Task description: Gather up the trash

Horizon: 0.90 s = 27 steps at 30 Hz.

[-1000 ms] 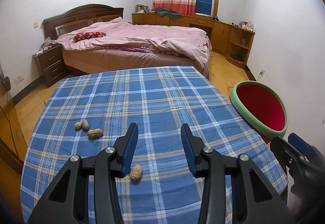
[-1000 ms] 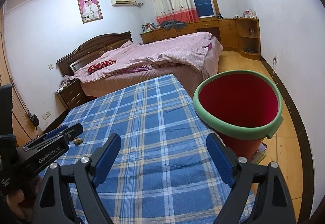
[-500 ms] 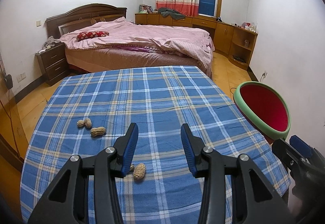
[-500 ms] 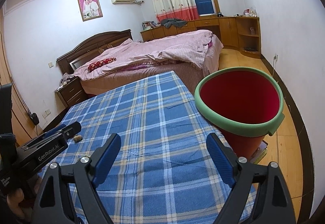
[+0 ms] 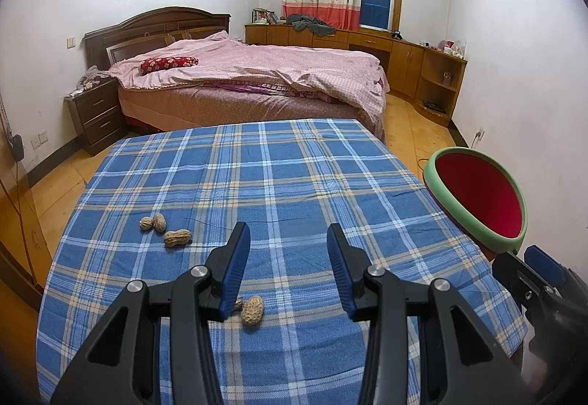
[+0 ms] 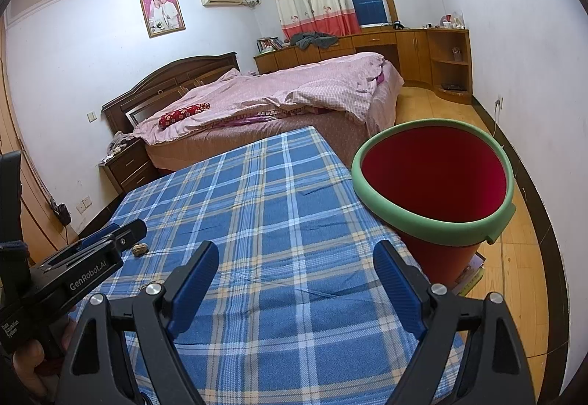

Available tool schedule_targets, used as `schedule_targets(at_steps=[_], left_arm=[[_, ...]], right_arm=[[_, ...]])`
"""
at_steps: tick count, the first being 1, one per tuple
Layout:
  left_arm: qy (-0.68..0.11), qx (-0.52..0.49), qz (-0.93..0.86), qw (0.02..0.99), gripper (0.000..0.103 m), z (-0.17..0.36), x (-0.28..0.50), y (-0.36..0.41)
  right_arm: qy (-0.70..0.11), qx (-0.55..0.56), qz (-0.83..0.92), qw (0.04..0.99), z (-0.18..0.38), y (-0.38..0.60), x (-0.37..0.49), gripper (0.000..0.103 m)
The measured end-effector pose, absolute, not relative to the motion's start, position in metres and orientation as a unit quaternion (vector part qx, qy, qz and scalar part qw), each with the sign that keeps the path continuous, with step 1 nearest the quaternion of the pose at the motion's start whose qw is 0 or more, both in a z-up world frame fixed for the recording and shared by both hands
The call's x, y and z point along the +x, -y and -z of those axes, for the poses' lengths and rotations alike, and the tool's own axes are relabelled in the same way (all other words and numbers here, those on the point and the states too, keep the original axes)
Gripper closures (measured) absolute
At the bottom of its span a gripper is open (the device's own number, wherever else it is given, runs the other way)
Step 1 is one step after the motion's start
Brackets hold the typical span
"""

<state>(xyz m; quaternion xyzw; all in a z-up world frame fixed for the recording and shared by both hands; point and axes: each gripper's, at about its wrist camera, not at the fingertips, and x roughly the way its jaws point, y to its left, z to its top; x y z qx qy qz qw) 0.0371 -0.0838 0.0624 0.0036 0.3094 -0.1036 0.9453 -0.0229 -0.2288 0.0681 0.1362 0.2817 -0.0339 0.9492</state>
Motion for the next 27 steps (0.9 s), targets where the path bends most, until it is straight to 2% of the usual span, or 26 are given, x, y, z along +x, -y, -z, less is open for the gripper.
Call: schedule_targets(at_steps=[27], left_arm=[[-0.306, 0.006, 0.102, 0.947, 0.059, -0.0662, 0.0414, 0.0827]], right_arm=[[-0.282, 0.136, 0.034, 0.949, -0.0690, 0.2292, -0.0226, 0.015]])
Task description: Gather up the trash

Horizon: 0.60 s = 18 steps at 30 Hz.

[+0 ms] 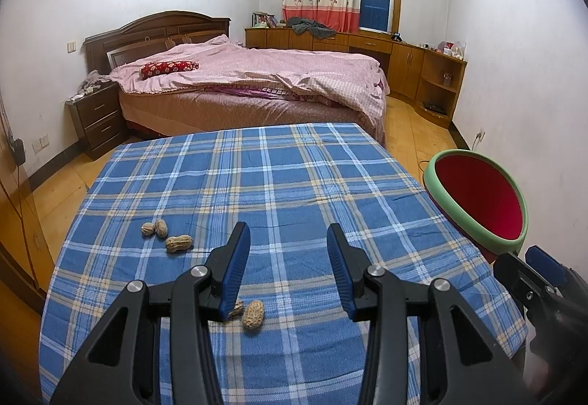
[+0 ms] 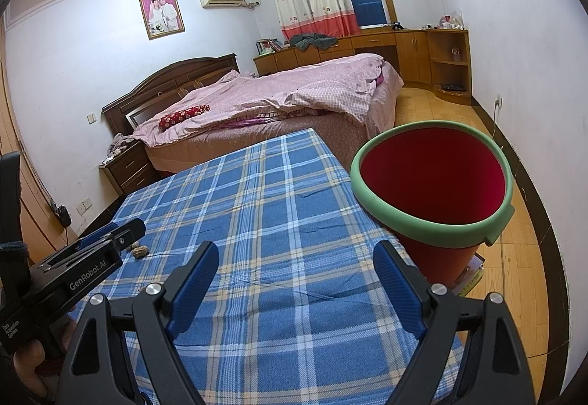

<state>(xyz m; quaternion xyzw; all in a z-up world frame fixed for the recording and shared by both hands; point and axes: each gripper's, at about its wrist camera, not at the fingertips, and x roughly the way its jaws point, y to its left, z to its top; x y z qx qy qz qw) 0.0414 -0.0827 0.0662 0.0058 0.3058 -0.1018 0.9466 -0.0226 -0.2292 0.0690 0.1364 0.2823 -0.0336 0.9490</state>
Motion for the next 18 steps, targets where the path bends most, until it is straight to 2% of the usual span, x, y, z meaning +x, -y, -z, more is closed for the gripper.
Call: schedule_targets(at_steps=[18], left_arm=[[-0.305, 0.006, 0.102, 0.947, 0.059, -0.0660, 0.0415, 0.0827]], right_arm=[[-0.282, 0.137, 0.034, 0.949, -0.0696, 0.2298, -0.0228, 0.015]])
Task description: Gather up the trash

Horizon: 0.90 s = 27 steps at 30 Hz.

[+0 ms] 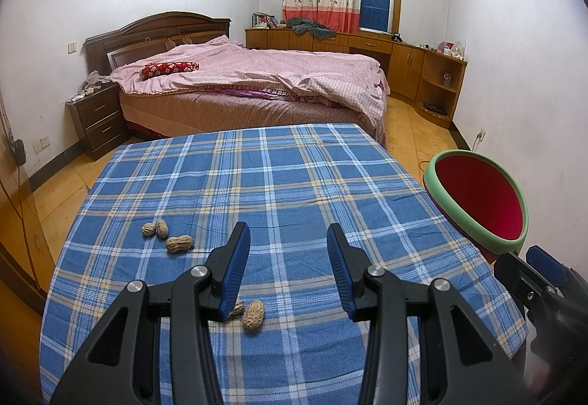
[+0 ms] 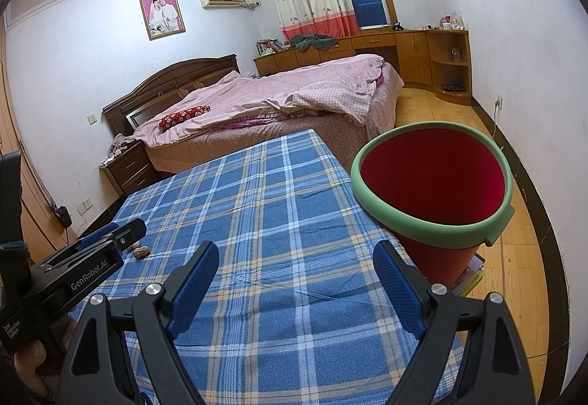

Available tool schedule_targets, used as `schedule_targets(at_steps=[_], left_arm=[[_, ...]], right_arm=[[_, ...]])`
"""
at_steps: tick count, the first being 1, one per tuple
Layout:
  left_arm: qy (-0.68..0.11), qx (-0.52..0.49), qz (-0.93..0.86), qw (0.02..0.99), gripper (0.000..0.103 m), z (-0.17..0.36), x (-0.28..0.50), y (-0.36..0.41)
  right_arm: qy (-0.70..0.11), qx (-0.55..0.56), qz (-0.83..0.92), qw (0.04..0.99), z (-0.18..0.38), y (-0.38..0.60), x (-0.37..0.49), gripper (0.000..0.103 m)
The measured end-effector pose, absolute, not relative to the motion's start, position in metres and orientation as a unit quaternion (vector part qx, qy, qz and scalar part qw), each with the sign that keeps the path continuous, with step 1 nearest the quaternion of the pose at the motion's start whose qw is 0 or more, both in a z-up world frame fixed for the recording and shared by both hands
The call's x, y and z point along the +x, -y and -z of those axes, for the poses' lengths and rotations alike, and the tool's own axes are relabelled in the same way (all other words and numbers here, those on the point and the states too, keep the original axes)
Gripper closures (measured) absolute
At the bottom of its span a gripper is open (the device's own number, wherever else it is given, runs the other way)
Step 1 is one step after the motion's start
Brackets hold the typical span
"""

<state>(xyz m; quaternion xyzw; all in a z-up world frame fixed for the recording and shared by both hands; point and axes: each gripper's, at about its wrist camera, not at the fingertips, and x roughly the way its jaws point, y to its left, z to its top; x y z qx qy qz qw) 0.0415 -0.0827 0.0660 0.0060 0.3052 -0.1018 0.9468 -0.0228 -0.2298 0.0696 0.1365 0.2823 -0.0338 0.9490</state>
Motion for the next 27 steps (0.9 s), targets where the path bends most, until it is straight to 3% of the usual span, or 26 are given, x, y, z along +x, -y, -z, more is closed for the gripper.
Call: schedule_targets(at_steps=[27], left_arm=[[-0.306, 0.008, 0.103, 0.946, 0.059, -0.0673, 0.0409, 0.0835]], right_arm=[[-0.283, 0.137, 0.034, 0.949, -0.0692, 0.2299, -0.0228, 0.015]])
